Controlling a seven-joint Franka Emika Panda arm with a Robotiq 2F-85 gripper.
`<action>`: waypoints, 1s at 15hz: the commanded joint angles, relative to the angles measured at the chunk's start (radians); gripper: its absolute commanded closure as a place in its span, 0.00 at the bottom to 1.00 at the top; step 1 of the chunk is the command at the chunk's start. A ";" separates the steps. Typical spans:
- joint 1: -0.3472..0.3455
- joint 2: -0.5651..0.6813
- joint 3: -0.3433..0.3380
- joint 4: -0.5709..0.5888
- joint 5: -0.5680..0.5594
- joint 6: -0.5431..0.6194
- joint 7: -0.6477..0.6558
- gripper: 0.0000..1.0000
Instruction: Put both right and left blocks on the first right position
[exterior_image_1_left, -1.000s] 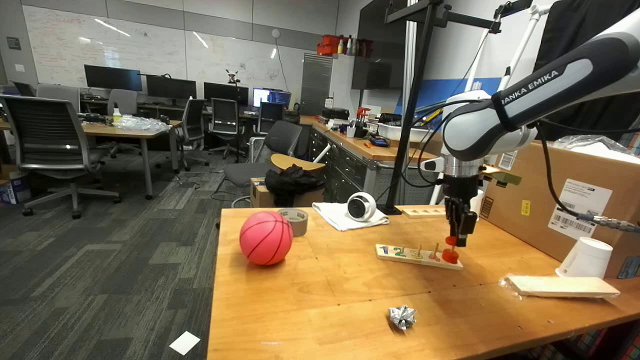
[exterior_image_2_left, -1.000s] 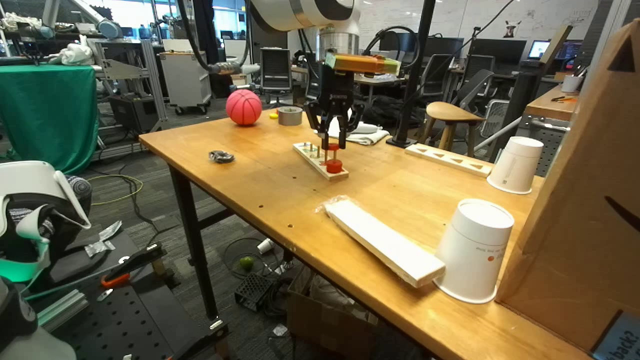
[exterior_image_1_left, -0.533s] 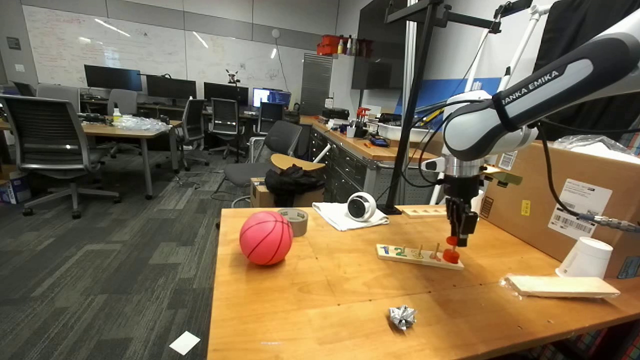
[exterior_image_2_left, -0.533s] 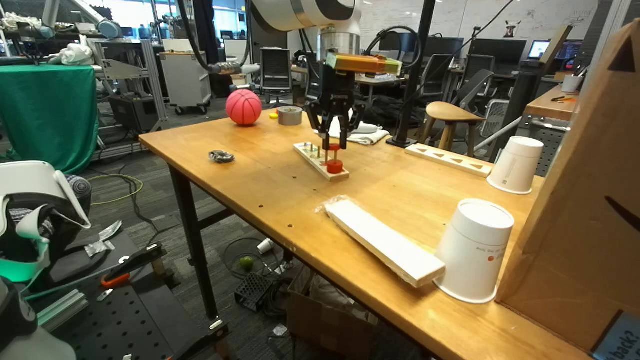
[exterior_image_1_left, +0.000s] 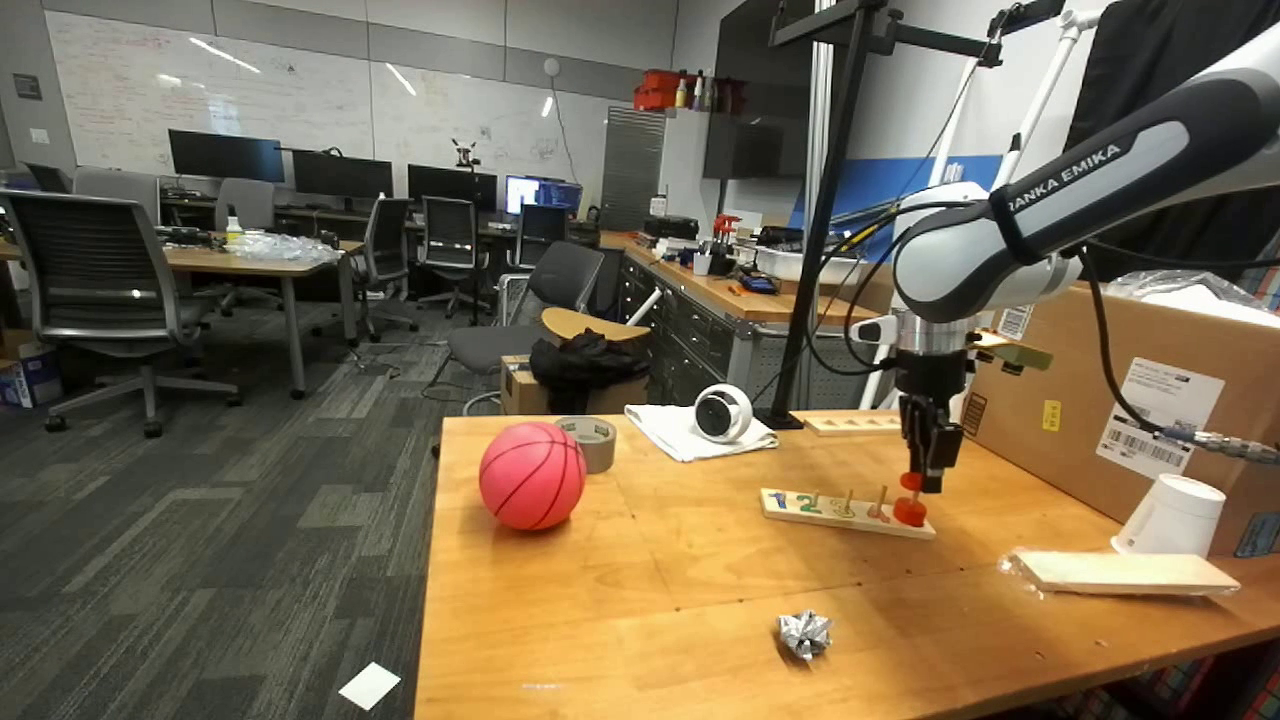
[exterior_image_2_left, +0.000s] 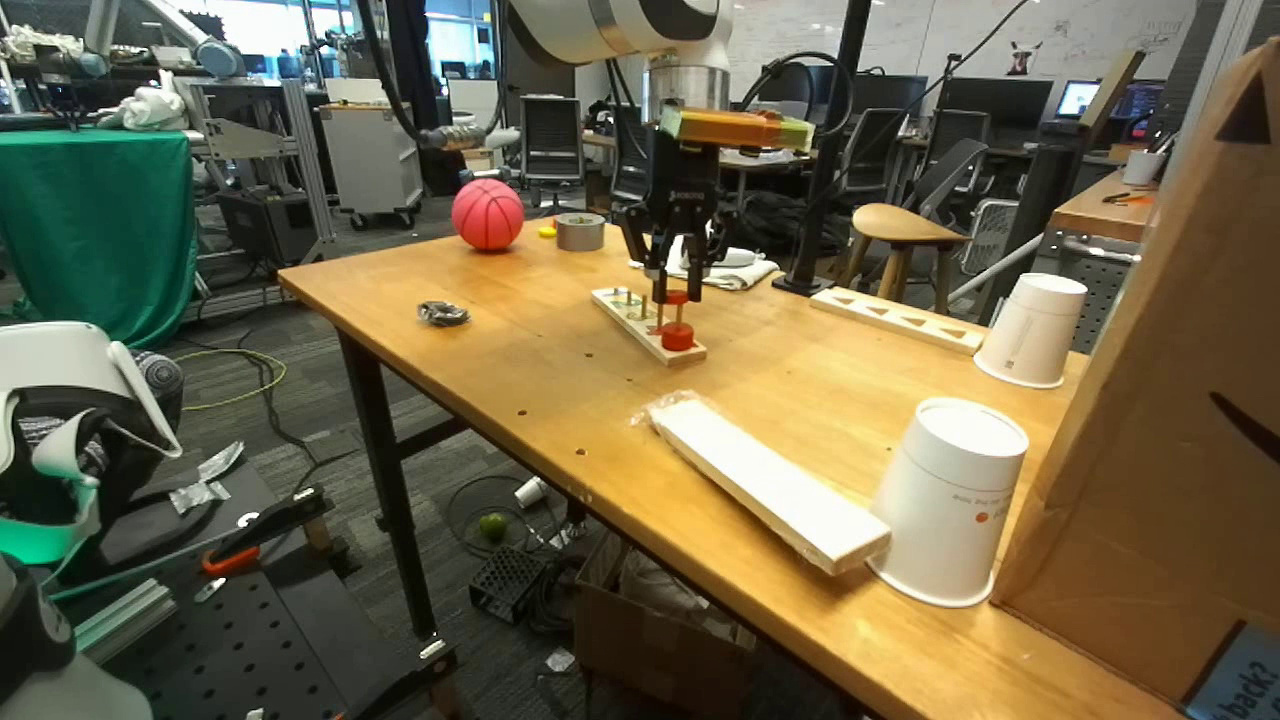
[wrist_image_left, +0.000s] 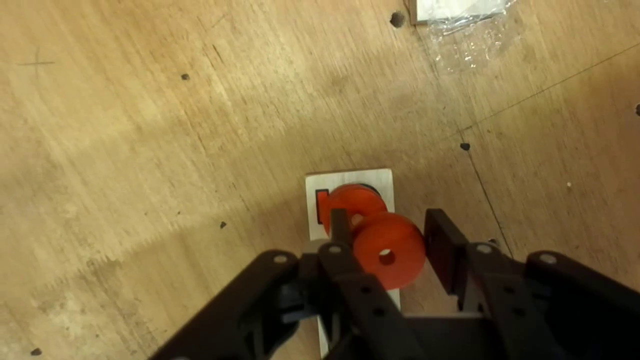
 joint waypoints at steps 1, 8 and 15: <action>-0.004 -0.006 -0.004 -0.004 -0.014 0.000 -0.008 0.76; -0.014 -0.003 -0.004 -0.010 0.005 0.028 -0.023 0.76; -0.052 0.001 -0.006 -0.027 0.061 0.067 -0.074 0.76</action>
